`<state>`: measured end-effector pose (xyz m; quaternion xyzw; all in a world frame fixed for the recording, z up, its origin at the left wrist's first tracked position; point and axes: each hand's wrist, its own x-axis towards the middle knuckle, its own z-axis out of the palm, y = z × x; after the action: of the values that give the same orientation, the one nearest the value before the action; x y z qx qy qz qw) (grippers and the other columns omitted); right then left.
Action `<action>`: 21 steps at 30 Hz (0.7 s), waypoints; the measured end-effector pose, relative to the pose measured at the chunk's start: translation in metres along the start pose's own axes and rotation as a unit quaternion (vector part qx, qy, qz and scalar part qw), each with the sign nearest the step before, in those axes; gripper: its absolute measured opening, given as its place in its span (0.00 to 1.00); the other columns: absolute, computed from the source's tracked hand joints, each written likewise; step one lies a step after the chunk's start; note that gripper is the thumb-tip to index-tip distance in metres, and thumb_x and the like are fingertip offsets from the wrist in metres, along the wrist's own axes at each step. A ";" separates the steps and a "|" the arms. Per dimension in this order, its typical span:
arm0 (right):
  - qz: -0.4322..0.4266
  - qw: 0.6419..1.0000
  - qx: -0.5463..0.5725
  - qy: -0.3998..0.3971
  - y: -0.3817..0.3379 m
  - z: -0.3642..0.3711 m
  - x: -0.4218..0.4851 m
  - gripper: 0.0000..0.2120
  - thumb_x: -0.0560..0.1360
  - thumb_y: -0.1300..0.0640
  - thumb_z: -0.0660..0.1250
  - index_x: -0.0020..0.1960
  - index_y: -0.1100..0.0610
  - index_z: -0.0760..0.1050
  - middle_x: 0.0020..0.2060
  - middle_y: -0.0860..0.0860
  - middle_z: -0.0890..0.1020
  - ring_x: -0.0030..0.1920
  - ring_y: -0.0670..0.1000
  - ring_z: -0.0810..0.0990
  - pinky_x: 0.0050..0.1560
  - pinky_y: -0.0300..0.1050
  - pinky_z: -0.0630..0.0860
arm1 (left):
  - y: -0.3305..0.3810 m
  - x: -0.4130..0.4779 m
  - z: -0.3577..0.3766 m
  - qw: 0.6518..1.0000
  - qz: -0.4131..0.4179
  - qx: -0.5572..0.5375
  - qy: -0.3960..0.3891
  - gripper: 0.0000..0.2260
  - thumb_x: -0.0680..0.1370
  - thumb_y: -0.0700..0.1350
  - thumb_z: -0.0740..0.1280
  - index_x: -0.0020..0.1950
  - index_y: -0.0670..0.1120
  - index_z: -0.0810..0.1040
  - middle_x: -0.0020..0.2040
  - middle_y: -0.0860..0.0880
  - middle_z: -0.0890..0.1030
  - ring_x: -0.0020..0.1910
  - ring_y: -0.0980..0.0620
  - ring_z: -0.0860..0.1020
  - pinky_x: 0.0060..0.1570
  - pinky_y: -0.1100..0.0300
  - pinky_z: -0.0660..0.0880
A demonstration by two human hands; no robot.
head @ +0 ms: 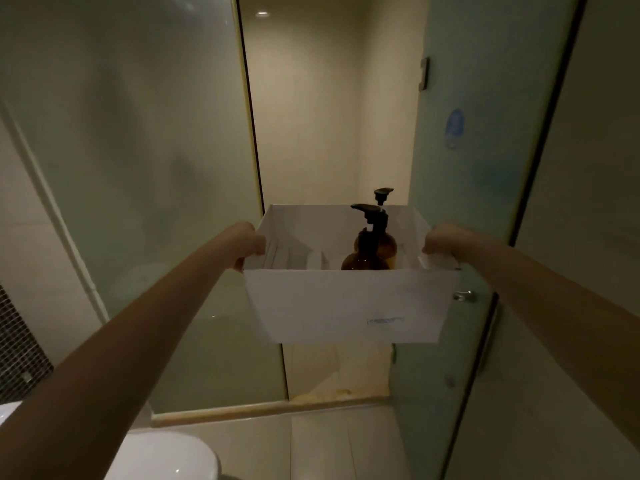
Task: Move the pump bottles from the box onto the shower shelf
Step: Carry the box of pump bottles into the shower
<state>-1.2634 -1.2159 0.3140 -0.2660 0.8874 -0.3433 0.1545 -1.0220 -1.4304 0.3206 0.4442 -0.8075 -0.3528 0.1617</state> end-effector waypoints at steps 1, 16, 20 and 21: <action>0.001 1.000 -0.002 -0.004 -0.004 0.002 0.011 0.17 0.75 0.70 0.59 0.64 0.71 0.68 0.60 0.66 0.74 0.59 0.66 0.74 0.47 0.52 0.72 | 0.001 0.012 0.000 1.000 0.000 0.000 -0.001 0.03 0.73 0.32 0.61 0.46 0.37 0.70 0.33 0.42 0.71 0.29 0.47 0.71 0.11 0.65 0.67; 0.000 1.000 -0.027 -0.017 -0.044 0.032 0.207 0.15 0.73 0.72 0.61 0.59 0.75 0.70 0.46 0.64 0.73 0.45 0.59 0.74 0.39 0.47 0.71 | 0.012 0.209 0.019 0.999 -0.027 -0.009 -0.015 0.05 0.73 0.31 0.61 0.47 0.37 0.71 0.34 0.42 0.72 0.29 0.46 0.72 0.12 0.63 0.69; -0.002 0.999 -0.034 -0.015 -0.054 0.030 0.258 0.14 0.73 0.72 0.61 0.58 0.75 0.70 0.43 0.63 0.73 0.41 0.57 0.74 0.28 0.42 0.66 | 0.029 0.262 0.022 1.000 -0.018 0.001 -0.005 0.02 0.73 0.31 0.61 0.41 0.36 0.71 0.34 0.41 0.71 0.29 0.46 0.72 0.12 0.62 0.70; 0.000 0.999 -0.036 -0.014 -0.057 0.030 0.273 0.13 0.73 0.71 0.61 0.57 0.74 0.70 0.40 0.62 0.73 0.38 0.57 0.74 0.27 0.42 0.65 | 0.033 0.277 0.024 1.000 -0.016 0.002 -0.003 0.03 0.72 0.31 0.61 0.40 0.36 0.71 0.33 0.41 0.71 0.29 0.46 0.72 0.12 0.62 0.69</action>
<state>-1.4500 -1.4248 0.3072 -0.2764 0.8968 -0.3075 0.1575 -1.2089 -1.6393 0.3125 0.4565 -0.8013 -0.3551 0.1530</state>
